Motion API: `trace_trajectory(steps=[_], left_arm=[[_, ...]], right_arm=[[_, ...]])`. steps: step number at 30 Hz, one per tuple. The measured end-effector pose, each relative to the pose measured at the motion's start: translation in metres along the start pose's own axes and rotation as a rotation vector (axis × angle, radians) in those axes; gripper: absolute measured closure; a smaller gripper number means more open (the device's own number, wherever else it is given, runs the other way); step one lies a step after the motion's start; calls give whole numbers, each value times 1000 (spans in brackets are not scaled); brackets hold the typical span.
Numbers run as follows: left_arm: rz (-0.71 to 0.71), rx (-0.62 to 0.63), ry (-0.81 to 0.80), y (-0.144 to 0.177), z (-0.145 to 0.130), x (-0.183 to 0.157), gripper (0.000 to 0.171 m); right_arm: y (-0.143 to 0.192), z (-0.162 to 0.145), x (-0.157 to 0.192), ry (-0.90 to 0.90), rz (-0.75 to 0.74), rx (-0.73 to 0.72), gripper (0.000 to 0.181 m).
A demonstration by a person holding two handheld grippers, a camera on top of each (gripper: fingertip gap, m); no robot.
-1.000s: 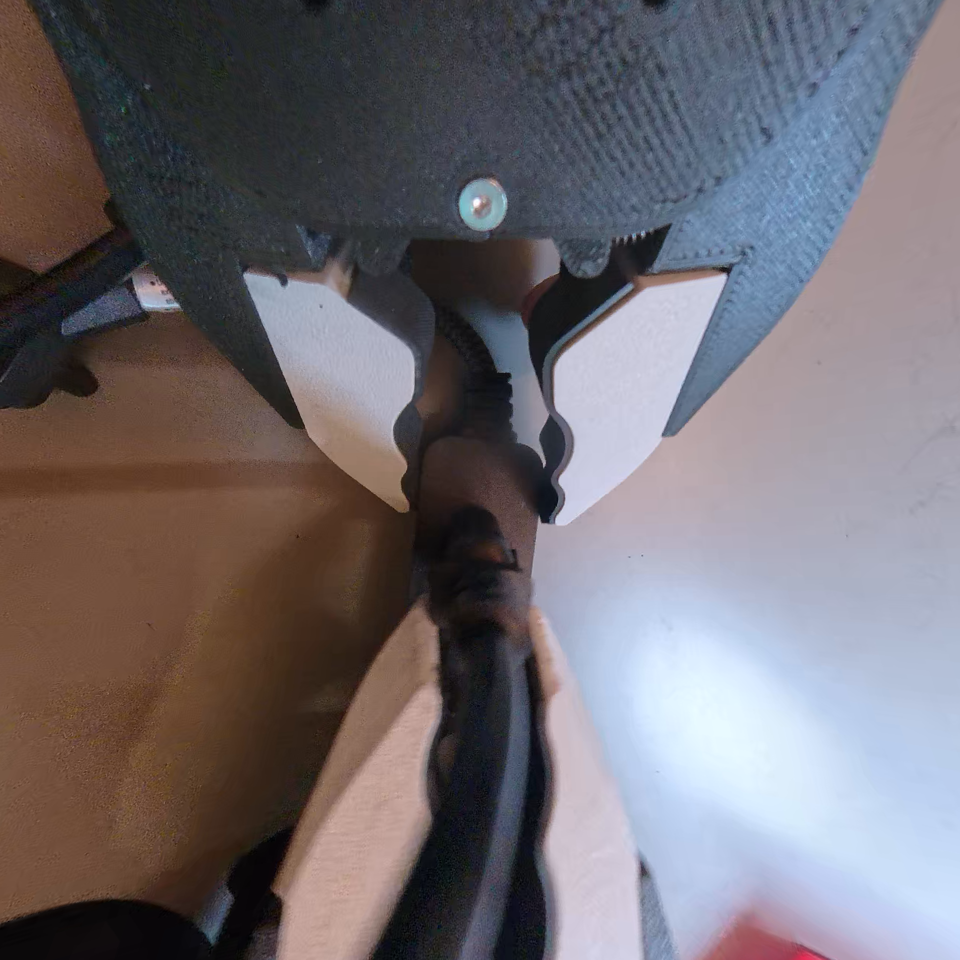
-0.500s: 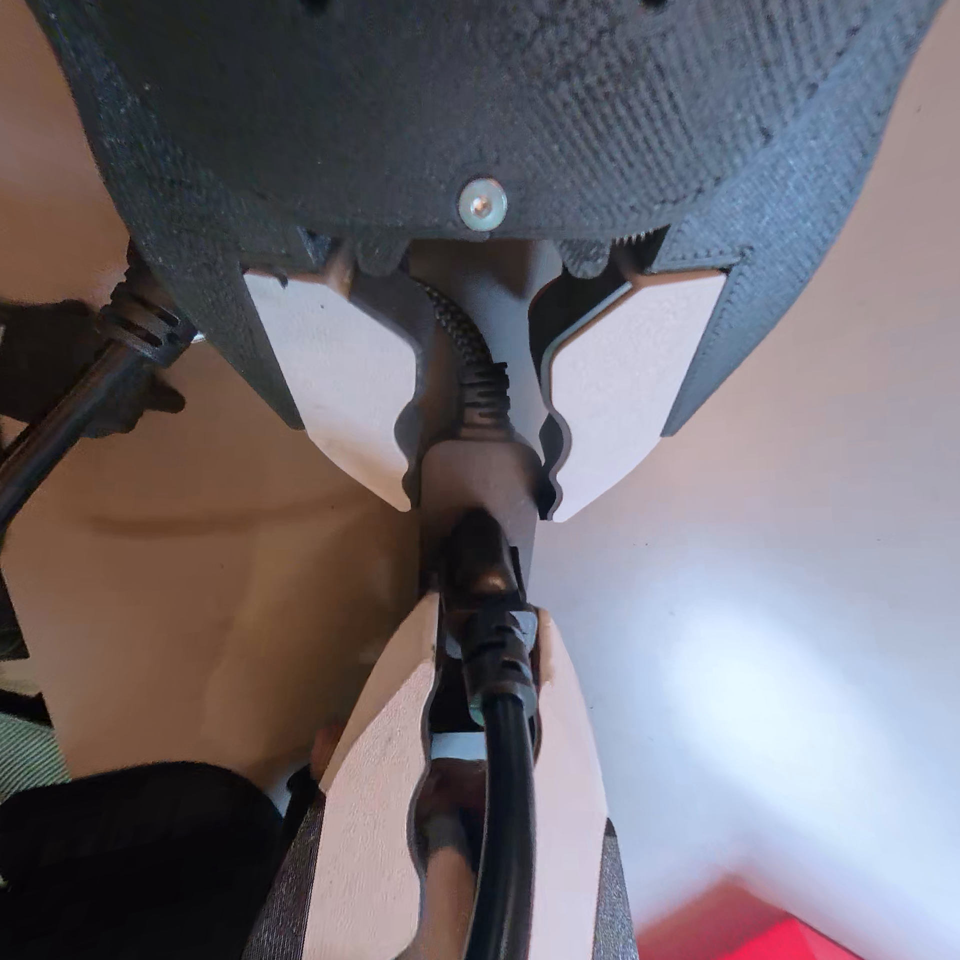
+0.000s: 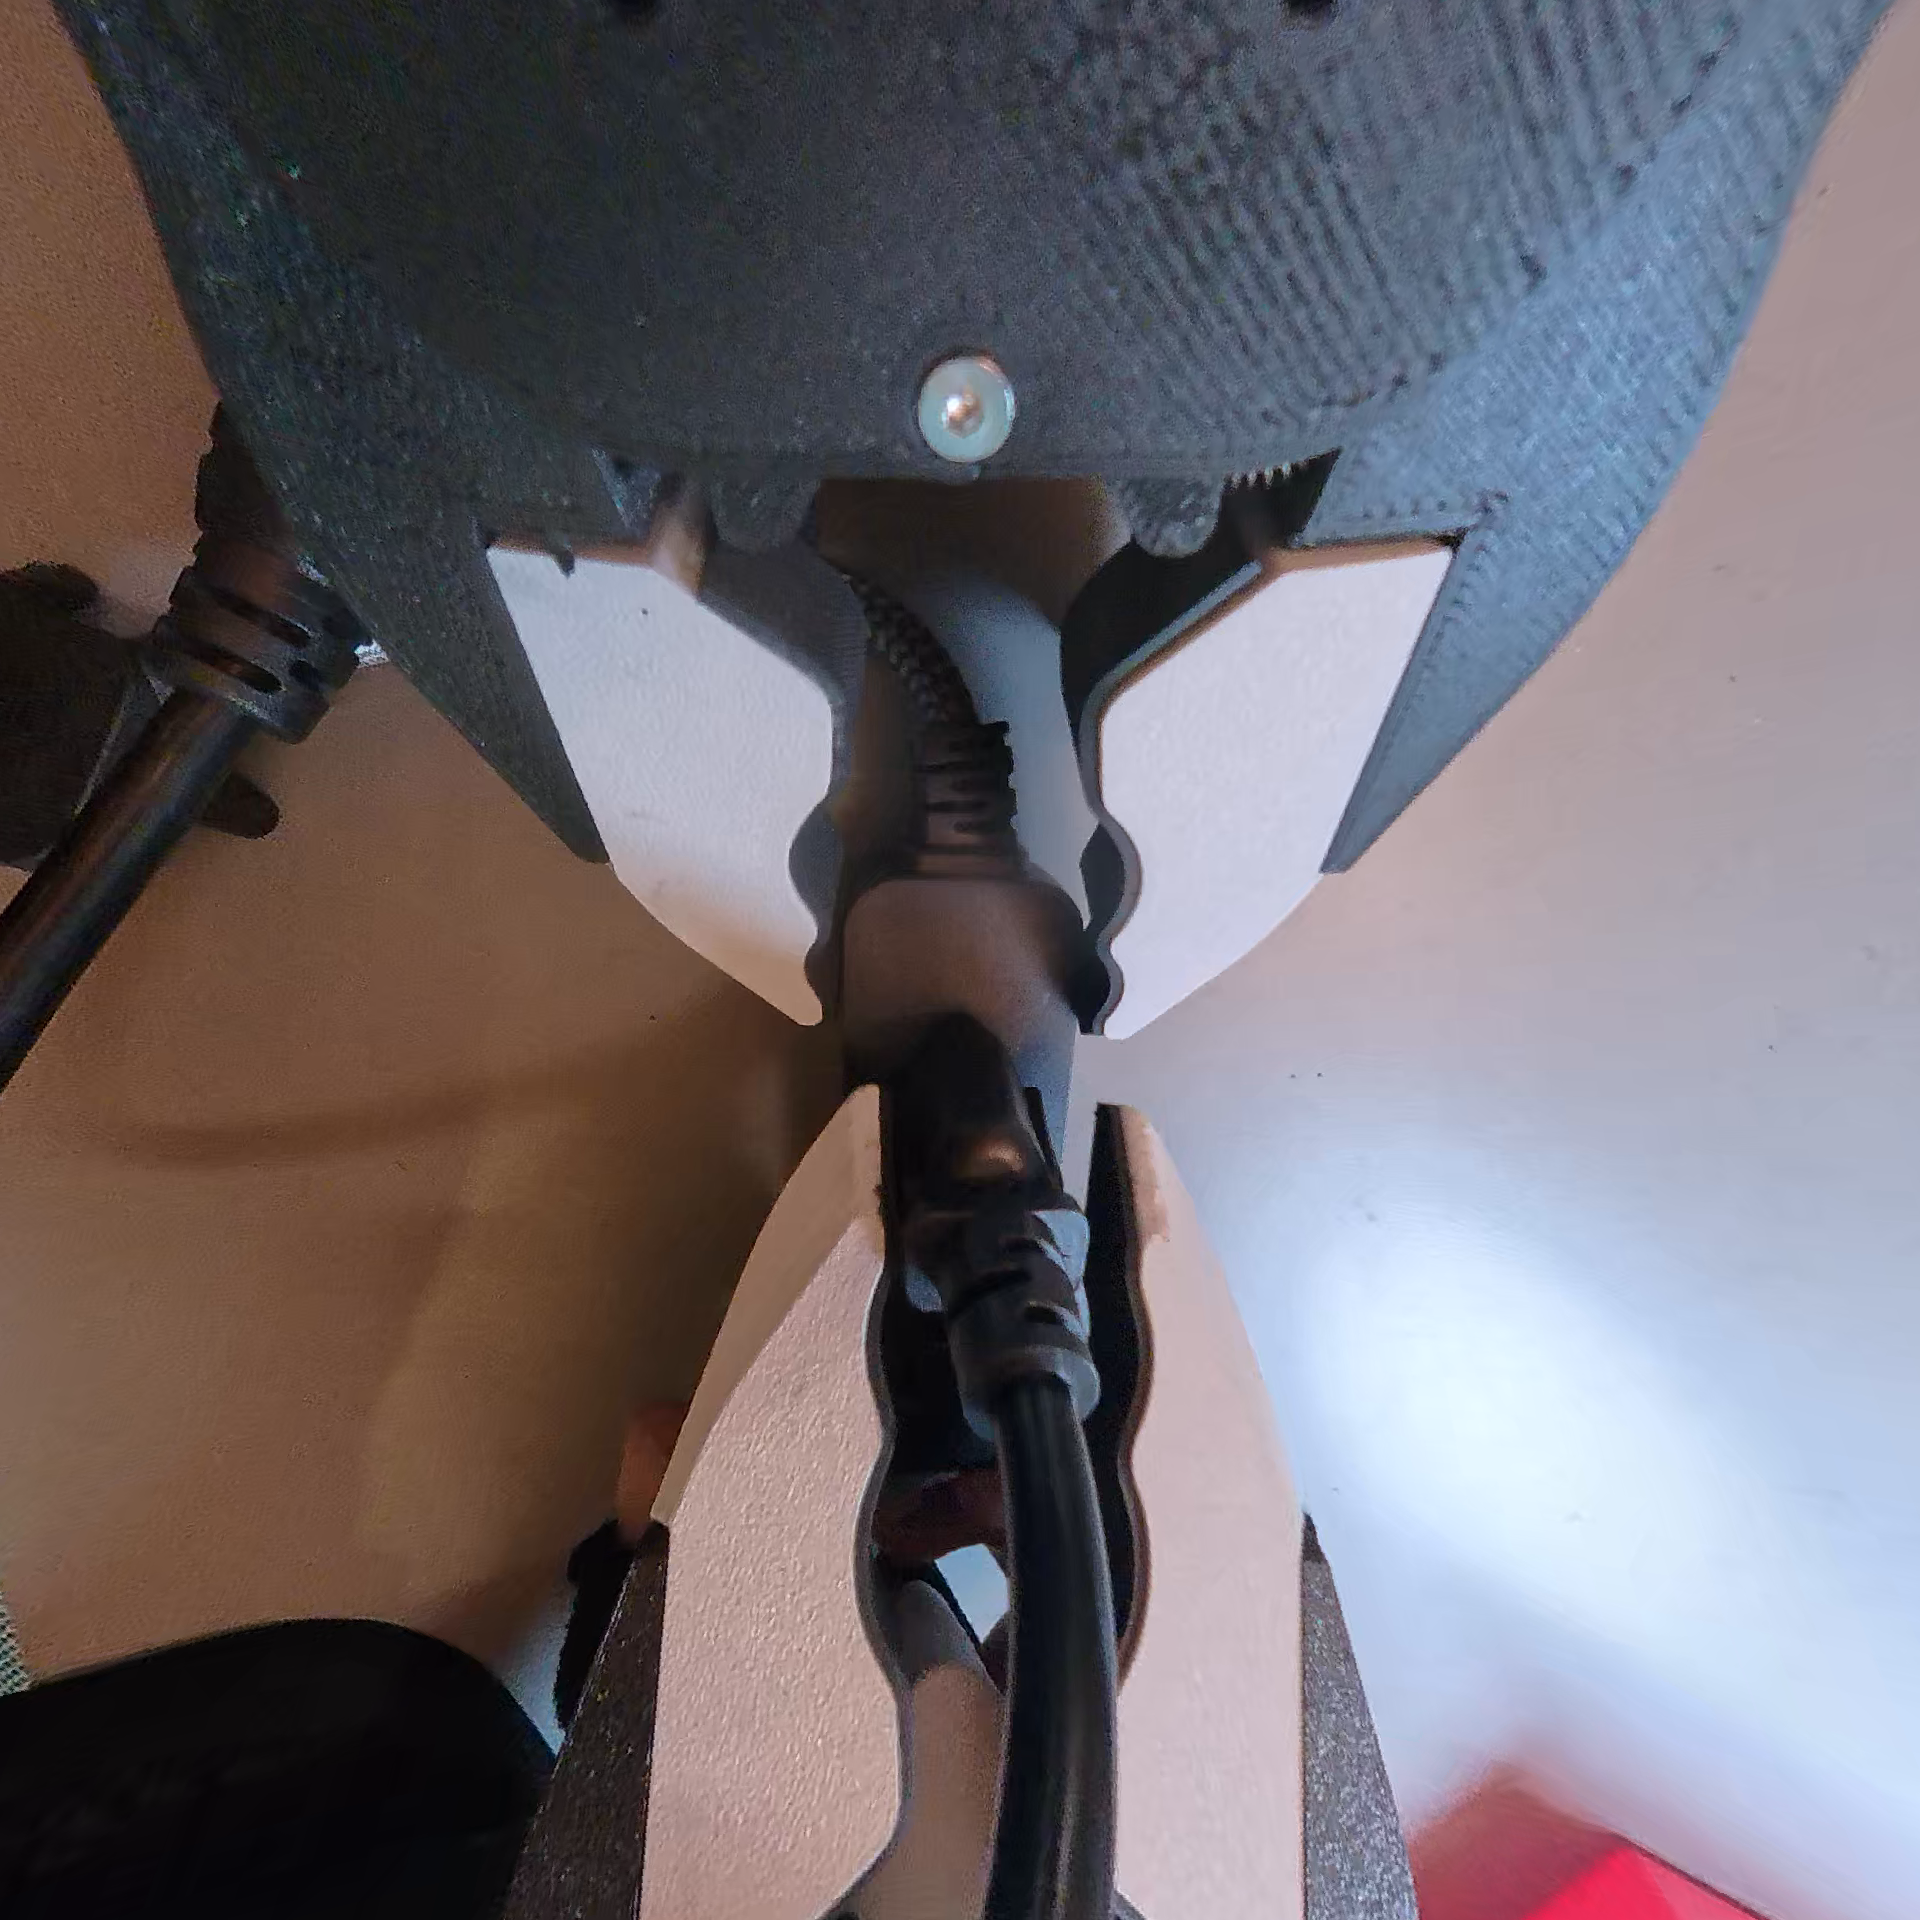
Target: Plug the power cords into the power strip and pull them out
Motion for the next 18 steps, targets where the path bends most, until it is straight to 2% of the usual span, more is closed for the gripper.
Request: trace_trajectory(steps=[7, 13, 16, 18], left_arm=[[15, 0, -17, -1, -1, 0, 127], [2, -108, -34, 9, 3, -1, 124], [-26, -152, -35, 16, 5, -1, 145], [0, -97, -44, 12, 2, -1, 159]], right_arm=[[0, -3, 2, 2, 6, 4, 153], [1, -5, 2, 21, -14, 6, 153], [1, -5, 3, 24, -24, 0, 153], [1, -5, 4, 28, -27, 0, 153]])
Point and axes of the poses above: each gripper's, where its closed fingertips meet, y back along the fingers, z out of its top, x = y × z across the jaws, the point moved 10 cm from there along y, back along the fingers, and after that the axes turned 11 degrees about -z, right-handed, at the moved point
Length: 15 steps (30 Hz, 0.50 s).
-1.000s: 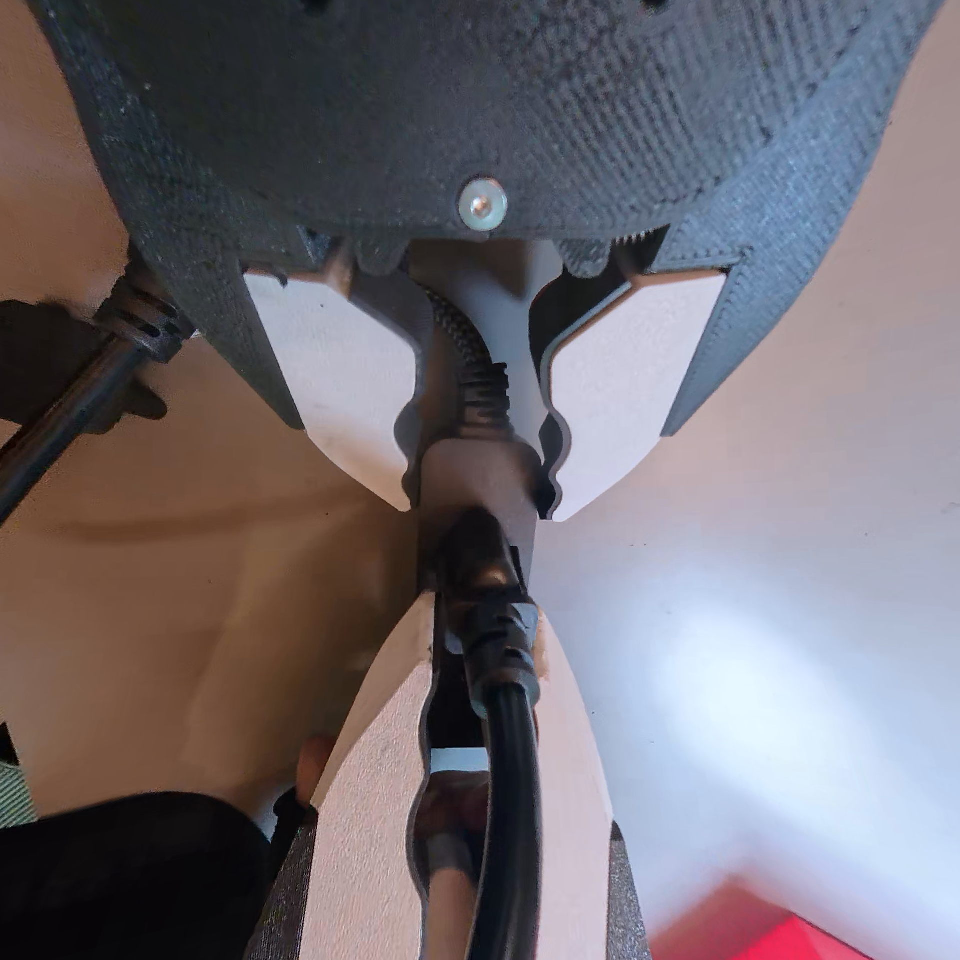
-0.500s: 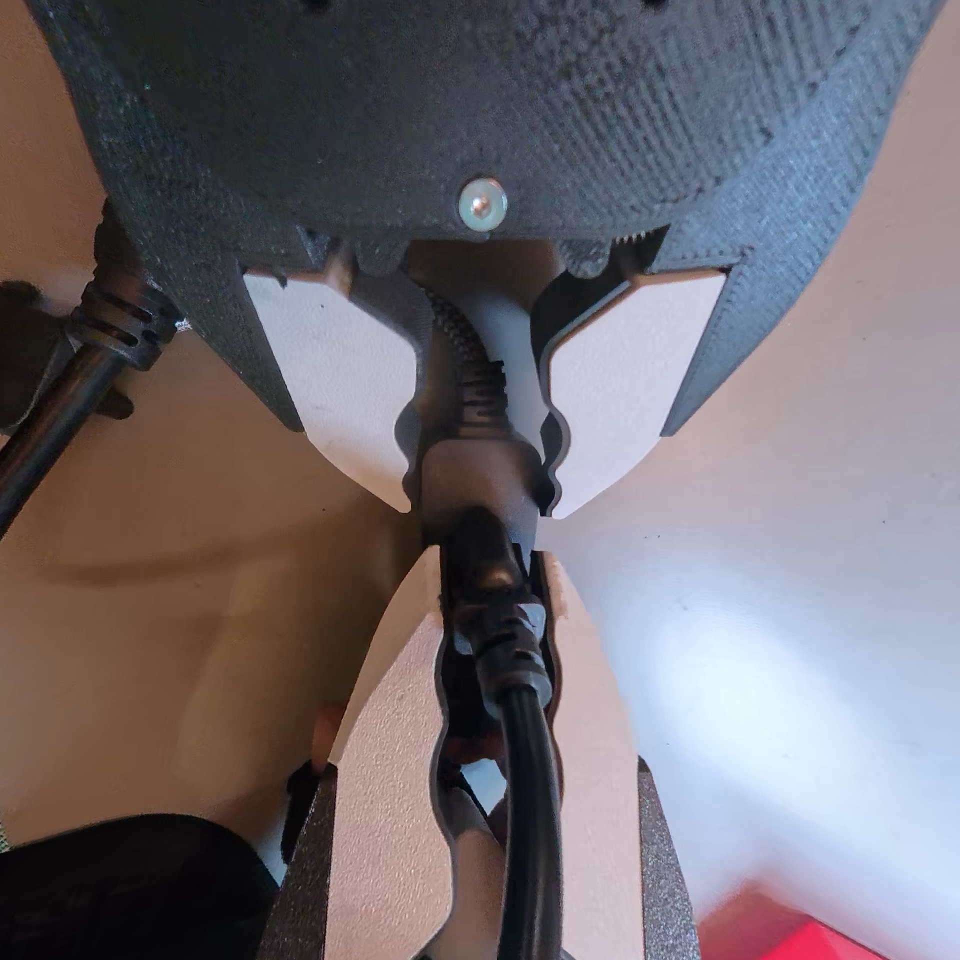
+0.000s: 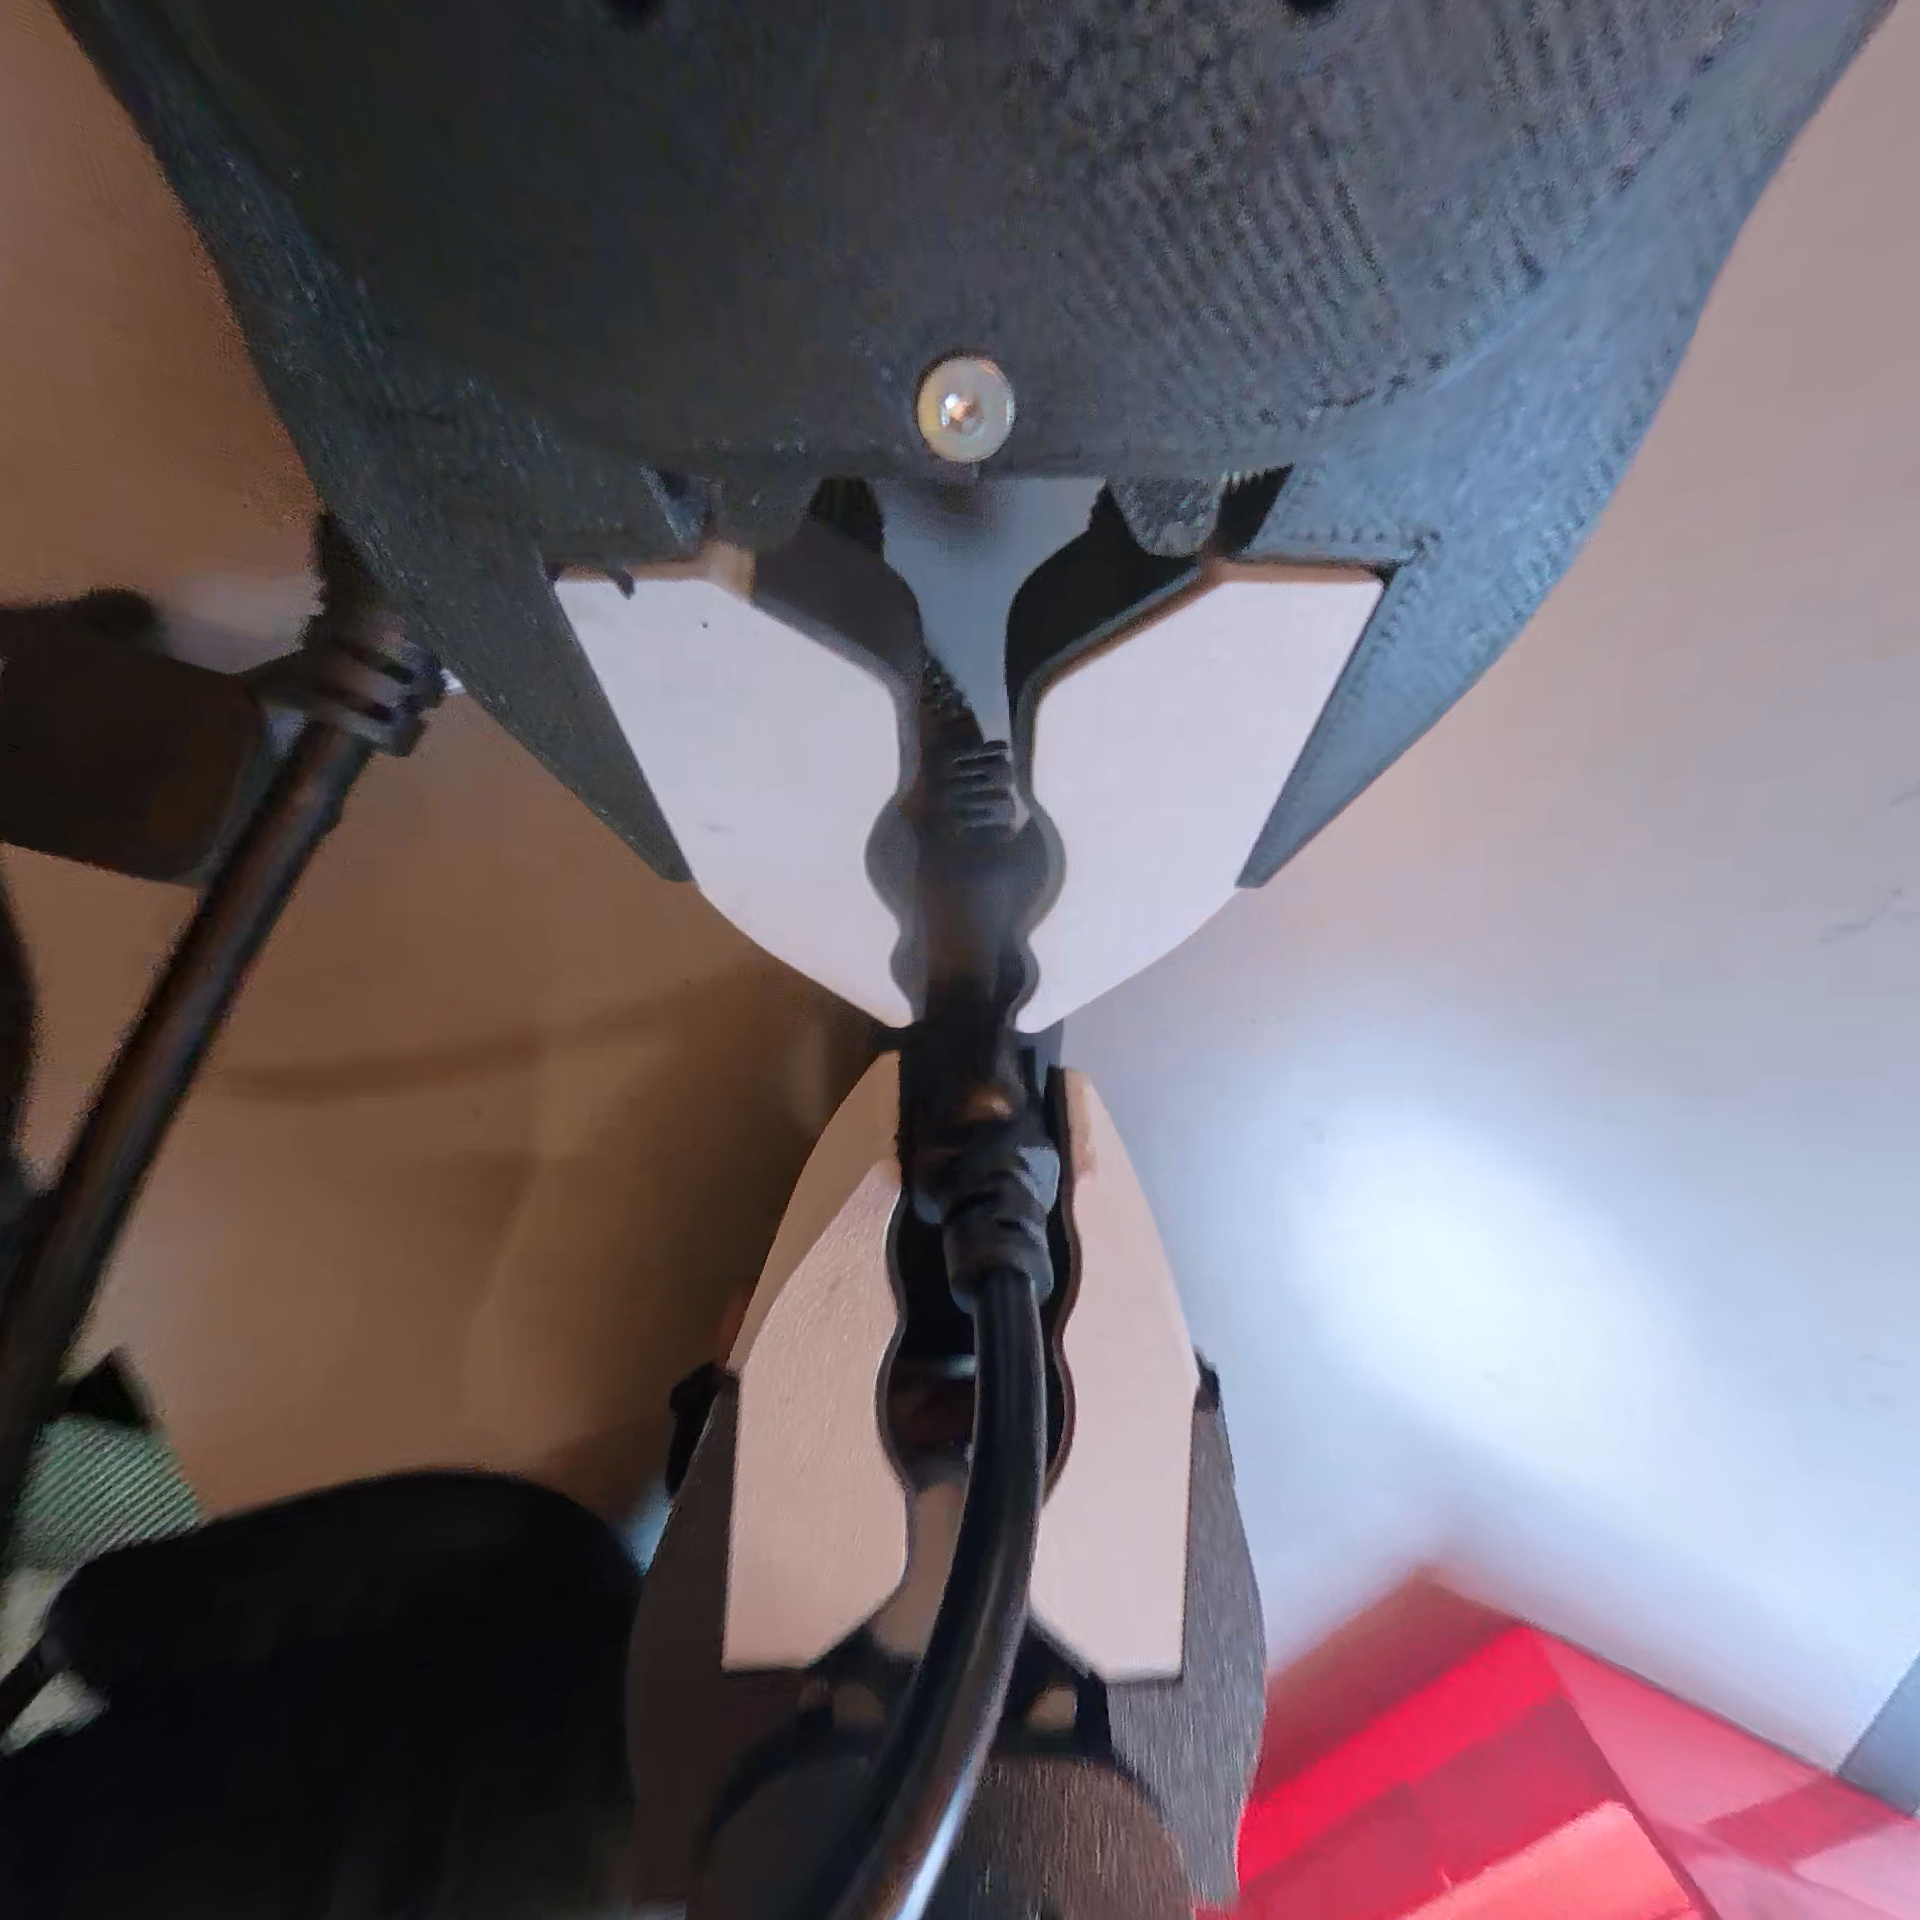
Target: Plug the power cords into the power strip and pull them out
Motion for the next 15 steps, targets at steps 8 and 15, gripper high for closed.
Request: trace_trajectory(steps=[8, 15], left_arm=[[9, 15, 2, -4, -1, -1, 168], [18, 24, 5, -4, -1, -2, 171]], right_arm=[[2, 0, 2, 14, -16, -11, 154], [1, 0, 1, -114, -16, -7, 155]])
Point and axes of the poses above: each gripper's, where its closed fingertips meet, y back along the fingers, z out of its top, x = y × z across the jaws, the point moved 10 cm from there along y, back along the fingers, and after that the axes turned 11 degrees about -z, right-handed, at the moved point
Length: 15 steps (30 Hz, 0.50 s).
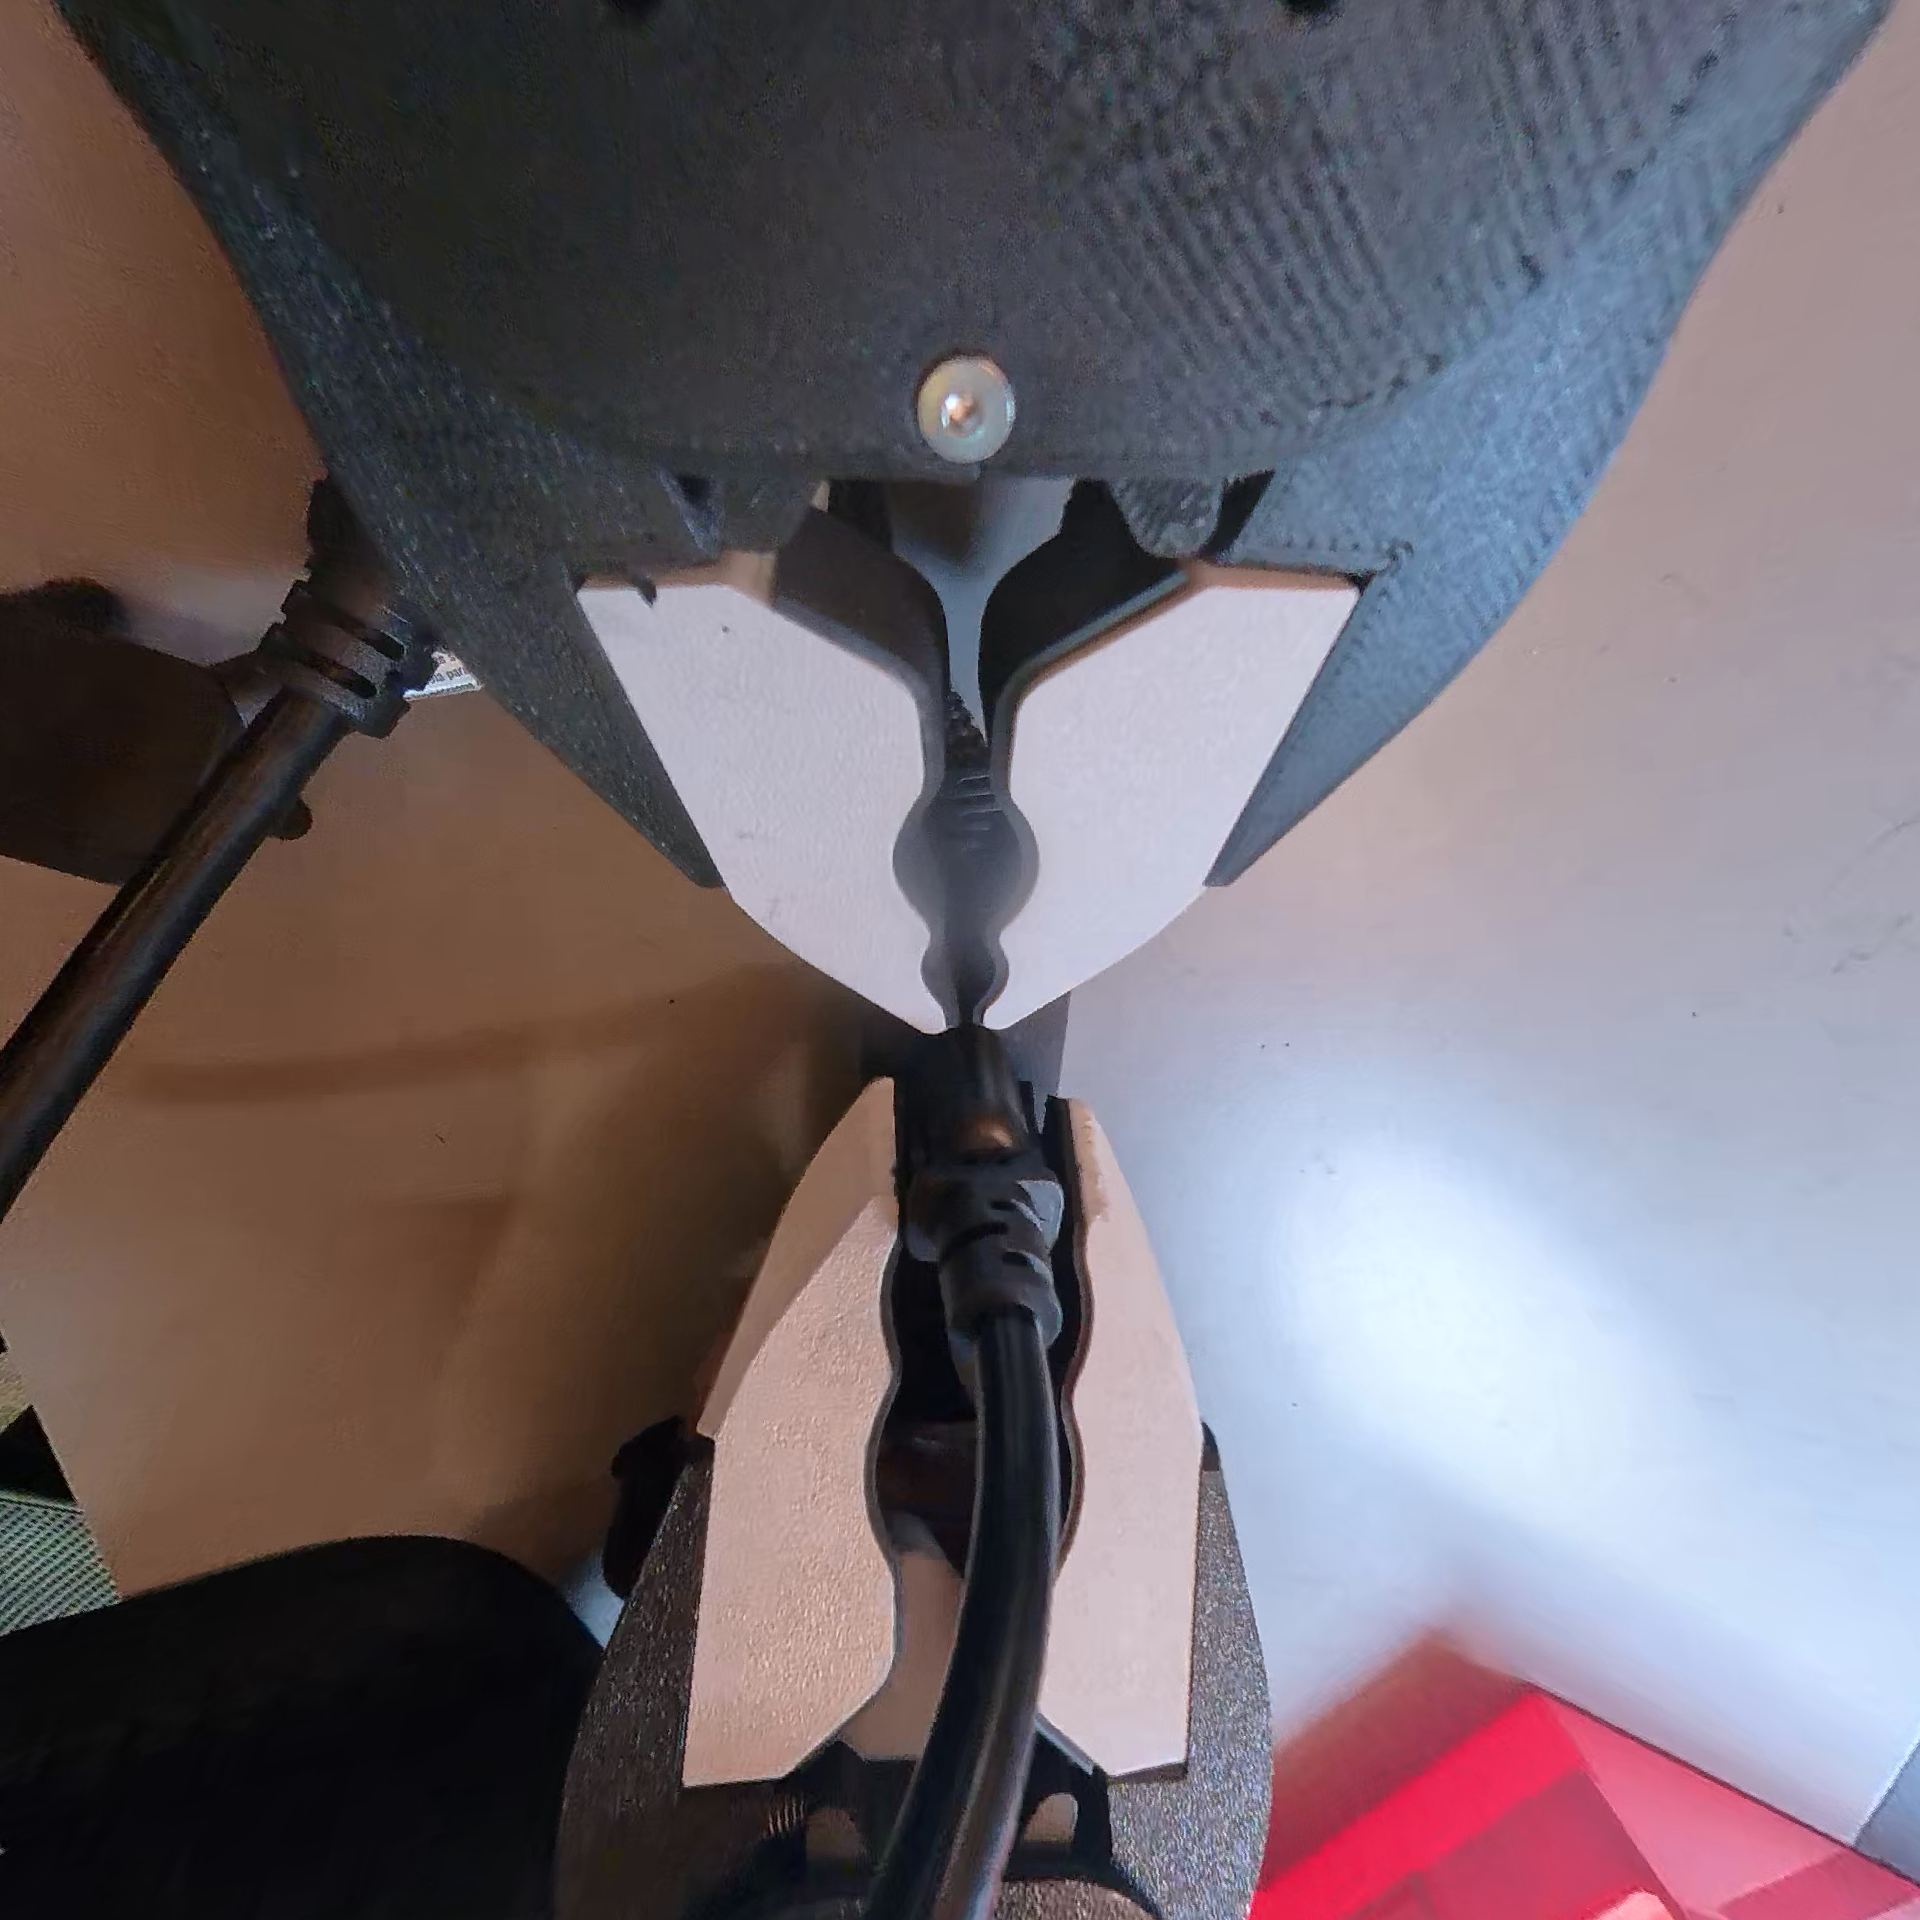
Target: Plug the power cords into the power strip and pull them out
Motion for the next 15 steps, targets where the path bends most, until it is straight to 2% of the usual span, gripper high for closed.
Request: trace_trajectory(steps=[3, 5, 7, 11, 13, 15], left_arm=[[0, 4, -13, -2, 1, -1, 171], [-56, -17, -5, -8, 3, -7, 170], [1, 43, -59, -8, 6, -10, 170], [25, 30, -8, -2, 3, -2, 171], [26, 20, 16, 3, 0, 2, 171], [40, 21, 22, 5, 1, 6, 155]], right_arm=[[0, 0, -4, -47, -9, 4, 156], [0, 4, 4, 82, -48, -18, 157], [2, 5, 12, 262, -126, -1, 154], [7, -2, -2, 106, -63, -27, 155], [8, -3, -6, 104, -54, -17, 154], [7, -2, -4, 125, -46, -20, 154]])
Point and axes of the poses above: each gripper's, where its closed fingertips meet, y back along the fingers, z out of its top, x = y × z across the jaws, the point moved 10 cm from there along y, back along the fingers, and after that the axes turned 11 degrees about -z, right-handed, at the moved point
